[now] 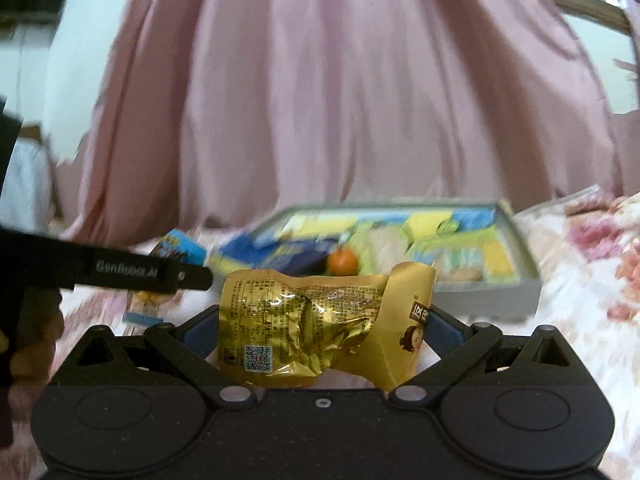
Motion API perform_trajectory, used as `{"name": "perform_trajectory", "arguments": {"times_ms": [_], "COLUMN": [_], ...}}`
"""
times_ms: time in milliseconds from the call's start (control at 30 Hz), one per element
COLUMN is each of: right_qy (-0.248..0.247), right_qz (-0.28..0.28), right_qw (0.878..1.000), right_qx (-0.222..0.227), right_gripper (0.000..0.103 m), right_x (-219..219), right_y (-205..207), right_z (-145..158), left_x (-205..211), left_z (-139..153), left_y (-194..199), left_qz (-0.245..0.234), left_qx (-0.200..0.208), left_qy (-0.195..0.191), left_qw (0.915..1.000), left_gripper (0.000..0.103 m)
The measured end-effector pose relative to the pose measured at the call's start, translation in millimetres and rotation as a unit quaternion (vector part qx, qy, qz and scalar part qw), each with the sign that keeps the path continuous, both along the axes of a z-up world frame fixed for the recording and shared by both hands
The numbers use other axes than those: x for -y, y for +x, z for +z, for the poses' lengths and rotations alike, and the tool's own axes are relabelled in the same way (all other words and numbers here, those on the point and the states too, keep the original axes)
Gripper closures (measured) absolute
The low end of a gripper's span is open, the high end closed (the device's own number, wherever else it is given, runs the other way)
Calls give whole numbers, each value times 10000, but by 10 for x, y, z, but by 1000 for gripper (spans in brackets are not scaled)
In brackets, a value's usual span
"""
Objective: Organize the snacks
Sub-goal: 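Carry both held packets over the gray tray and lower them inside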
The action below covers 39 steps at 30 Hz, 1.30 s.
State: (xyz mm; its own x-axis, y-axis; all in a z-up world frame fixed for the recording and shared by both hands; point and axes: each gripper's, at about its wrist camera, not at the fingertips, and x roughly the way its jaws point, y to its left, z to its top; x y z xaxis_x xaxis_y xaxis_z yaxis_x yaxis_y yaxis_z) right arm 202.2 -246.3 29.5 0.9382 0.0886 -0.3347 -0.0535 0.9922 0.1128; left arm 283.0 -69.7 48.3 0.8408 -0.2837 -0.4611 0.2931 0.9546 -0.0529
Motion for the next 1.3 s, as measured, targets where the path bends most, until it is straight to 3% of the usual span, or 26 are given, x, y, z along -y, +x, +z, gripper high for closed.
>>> {"name": "perform_trajectory", "arguments": {"times_ms": [267, 433, 600, 867, 1300], "right_qy": [-26, -113, -391, -847, -643], "right_qz": [-272, -449, -548, -468, -533], "right_qw": [9983, 9985, 9977, 9918, 9925], "right_qx": [516, 307, -114, -829, -894], "right_gripper": [2, 2, 2, 2, 2], "right_x": [150, 140, 69, 21, 67], "right_y": [801, 1272, 1557, 1803, 1823], "right_z": [218, 208, 179, -16, -188], "left_x": [5, 26, 44, 114, 200], "left_z": [69, 28, -130, -314, -397], "left_y": [742, 1154, 1481, 1702, 1693], "left_qz": [100, -25, -99, -210, -227], "left_qx": [205, 79, -463, -900, -914], "left_qy": [-312, -406, -561, -477, -396], "left_qw": [9993, 9991, 9973, 9946, 9948], "left_gripper": [45, 44, 44, 44, 38]}}
